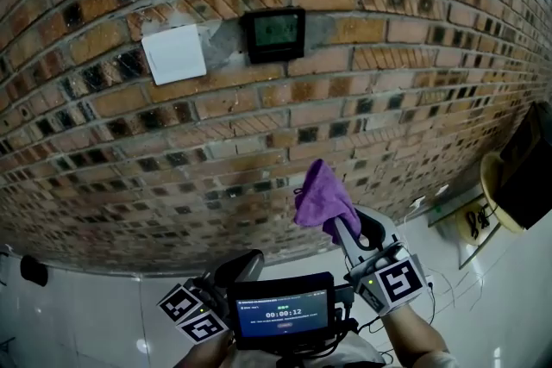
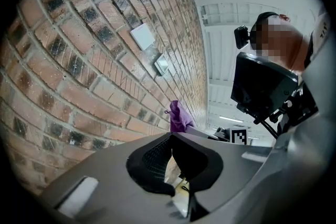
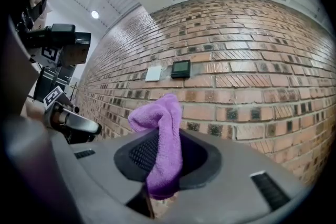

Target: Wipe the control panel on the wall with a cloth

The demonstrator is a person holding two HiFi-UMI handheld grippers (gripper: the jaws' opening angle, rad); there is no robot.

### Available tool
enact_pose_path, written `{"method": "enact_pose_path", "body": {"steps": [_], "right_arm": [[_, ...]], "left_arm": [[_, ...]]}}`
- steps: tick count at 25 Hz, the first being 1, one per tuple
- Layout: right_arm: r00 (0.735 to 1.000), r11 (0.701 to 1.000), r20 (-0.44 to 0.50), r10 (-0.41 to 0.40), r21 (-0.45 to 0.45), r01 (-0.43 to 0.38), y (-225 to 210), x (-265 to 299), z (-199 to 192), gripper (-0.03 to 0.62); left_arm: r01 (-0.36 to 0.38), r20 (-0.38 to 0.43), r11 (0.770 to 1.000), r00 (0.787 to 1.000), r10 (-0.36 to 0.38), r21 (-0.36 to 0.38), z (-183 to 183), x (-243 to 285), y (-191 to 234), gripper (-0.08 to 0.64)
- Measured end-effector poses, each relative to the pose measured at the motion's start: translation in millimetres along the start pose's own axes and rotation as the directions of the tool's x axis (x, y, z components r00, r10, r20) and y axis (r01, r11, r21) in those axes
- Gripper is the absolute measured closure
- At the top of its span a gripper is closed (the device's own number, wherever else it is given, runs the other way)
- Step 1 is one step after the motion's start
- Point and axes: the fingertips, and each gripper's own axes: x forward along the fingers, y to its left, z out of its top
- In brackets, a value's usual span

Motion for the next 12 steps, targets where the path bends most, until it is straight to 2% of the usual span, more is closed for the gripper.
{"method": "enact_pose_path", "body": {"steps": [12], "right_arm": [[0.997,0.997,-0.011,0.079,-0.013,-0.079,29,4,5,0.492]], "left_arm": [[-0.008,-0.001,1.0,1.0,0.008,-0.006,-1,-7,-8,0.572]]}}
